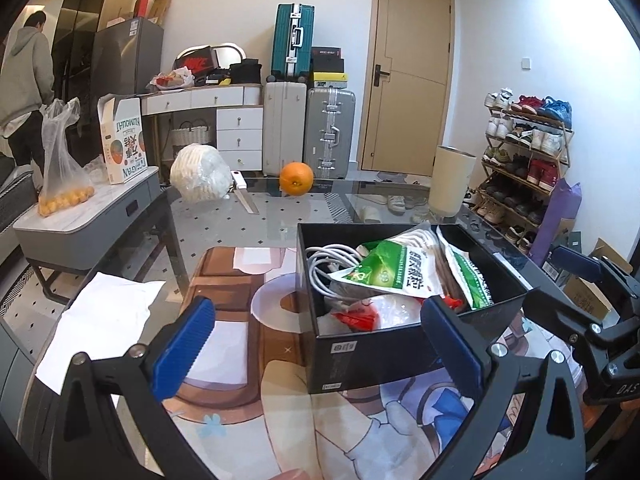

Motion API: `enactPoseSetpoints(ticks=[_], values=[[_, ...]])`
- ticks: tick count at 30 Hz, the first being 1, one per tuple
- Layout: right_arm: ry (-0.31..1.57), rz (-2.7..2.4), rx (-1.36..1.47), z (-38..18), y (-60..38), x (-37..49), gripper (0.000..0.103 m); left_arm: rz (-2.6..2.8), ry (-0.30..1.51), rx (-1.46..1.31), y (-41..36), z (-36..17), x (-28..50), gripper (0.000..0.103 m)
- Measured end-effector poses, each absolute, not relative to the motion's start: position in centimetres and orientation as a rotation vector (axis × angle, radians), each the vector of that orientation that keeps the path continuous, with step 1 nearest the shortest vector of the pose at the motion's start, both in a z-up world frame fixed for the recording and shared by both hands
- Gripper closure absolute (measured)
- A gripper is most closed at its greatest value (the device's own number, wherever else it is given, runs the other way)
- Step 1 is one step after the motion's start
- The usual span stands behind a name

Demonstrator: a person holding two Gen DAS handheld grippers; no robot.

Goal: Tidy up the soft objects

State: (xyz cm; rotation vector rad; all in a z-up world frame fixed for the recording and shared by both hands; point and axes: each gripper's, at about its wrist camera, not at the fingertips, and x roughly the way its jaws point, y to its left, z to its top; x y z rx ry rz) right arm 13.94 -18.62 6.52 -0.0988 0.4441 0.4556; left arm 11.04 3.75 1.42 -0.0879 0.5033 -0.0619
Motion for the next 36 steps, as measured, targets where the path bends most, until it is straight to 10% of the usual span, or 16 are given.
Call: enactPoseSetpoints(ticks=[36], values=[[0.44,0.453,-0.09,6.08,-18.61,14.53,0.001,-0.046,0.501,-0.061,3.7,1.29,11.1,0.0]])
